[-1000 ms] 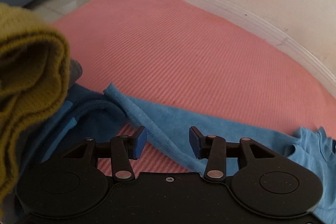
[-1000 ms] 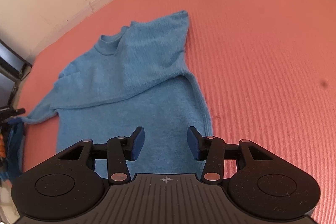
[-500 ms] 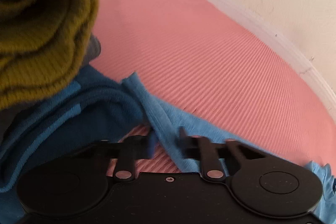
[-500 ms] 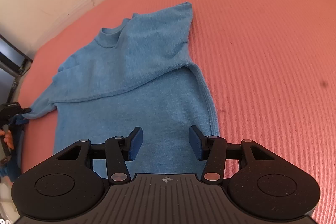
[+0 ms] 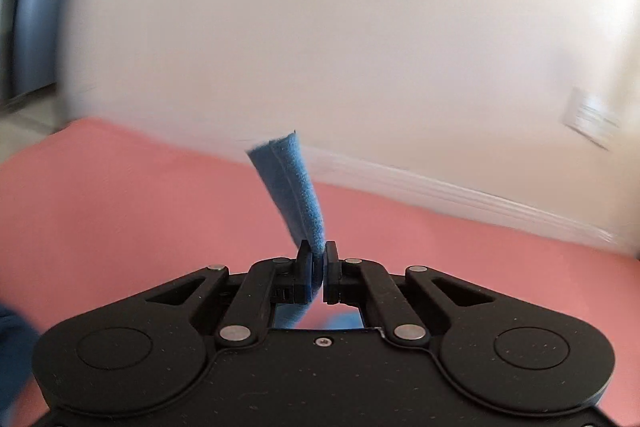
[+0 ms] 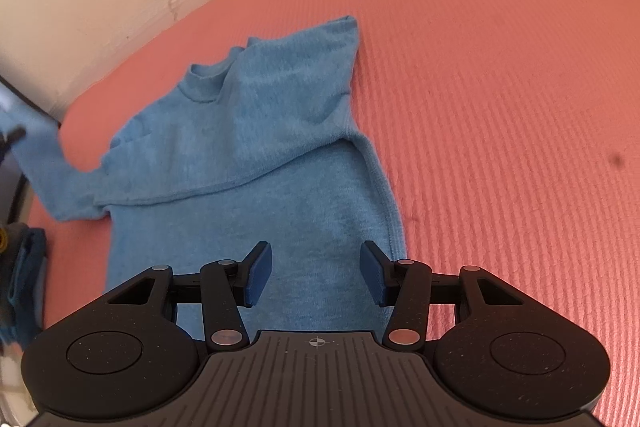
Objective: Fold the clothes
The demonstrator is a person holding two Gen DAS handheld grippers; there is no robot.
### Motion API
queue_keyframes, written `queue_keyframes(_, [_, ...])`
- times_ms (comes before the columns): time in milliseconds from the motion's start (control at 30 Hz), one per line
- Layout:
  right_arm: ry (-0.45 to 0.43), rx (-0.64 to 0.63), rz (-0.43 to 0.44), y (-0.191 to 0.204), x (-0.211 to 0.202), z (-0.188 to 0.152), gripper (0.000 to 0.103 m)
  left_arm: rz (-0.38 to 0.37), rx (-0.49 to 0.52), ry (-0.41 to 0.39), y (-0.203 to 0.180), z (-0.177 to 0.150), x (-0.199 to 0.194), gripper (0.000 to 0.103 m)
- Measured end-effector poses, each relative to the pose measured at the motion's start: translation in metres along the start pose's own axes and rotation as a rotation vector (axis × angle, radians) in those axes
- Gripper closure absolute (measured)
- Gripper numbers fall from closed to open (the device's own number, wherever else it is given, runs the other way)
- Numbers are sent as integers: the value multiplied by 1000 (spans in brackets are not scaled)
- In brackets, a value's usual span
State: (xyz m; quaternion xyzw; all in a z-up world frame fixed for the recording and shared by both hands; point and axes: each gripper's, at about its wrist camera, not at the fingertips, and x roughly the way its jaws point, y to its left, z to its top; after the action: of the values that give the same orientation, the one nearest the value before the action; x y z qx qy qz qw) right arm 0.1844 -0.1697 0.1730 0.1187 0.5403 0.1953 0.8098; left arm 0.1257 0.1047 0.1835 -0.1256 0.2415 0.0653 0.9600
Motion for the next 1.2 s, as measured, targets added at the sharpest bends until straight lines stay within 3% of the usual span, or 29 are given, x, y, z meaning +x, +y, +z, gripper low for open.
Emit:
queue_keyframes(167, [-7,18,-5,-6,-2,0,57,-174,141,47,-82,-18,10,101])
queue_keyframes(267, [-11,30,-9,-9,-3,1,57,-241,219,119,-125,-46,19,101])
queue_keyframes(400, [-17,46,-13,-14,-5,1,57,-254,292,209,-150,-87,42,100])
queue_keyframes(467, [-20,54,-15,-16,-5,1,57,-239,302,260,-164,-124,37,99])
queue_keyframes(633, [-34,55,-19,-20,-8,1,57,-248,303,312,-129,-114,48,98])
queue_keyframes(733, [-77,51,12,-19,-13,6,57,-269,334,273,-111,-104,41,71])
queue_keyframes(800, [-115,52,44,-16,-17,11,57,-223,332,255,-89,-99,38,57])
queue_keyframes(900, [-174,36,71,-3,-16,22,57,-121,279,289,-48,-94,41,49])
queue_keyframes(1067, [-162,-17,123,29,14,40,58,47,165,380,20,-93,46,43])
queue_keyframes(1200, [-127,-8,179,51,47,49,58,85,120,426,52,-98,44,38])
